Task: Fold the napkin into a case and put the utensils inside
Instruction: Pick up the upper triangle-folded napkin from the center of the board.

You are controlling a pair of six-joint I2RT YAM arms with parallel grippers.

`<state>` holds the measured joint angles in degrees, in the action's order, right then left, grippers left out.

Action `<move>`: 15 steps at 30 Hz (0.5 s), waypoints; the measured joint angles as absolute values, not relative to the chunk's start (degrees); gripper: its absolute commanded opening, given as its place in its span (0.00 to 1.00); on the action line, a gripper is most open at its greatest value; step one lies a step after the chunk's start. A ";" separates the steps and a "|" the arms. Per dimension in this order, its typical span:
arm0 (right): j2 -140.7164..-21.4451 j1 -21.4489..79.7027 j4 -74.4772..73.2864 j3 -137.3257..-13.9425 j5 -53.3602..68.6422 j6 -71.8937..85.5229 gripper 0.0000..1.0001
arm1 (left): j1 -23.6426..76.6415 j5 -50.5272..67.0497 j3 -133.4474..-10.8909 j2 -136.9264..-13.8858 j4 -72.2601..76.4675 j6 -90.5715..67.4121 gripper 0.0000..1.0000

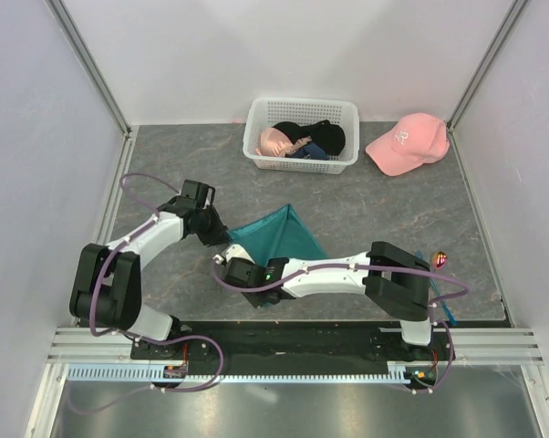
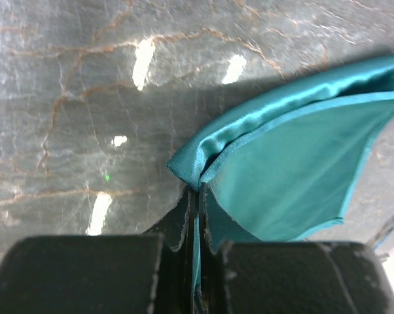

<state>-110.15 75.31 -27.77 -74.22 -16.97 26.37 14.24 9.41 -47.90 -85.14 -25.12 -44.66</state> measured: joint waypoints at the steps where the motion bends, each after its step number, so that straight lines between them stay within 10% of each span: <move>1: -109.78 75.16 -27.73 -74.22 -16.05 26.46 0.00 | 14.06 9.67 -47.79 -84.47 -25.41 -44.66 0.02; 15: -113.89 74.72 -27.86 -102.76 0.64 27.11 0.00 | -8.82 16.93 -52.34 -65.58 -38.87 -43.03 0.02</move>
<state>-113.89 74.72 -27.86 -102.76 0.64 27.11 -8.82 16.93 -52.34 -65.58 -38.87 -43.03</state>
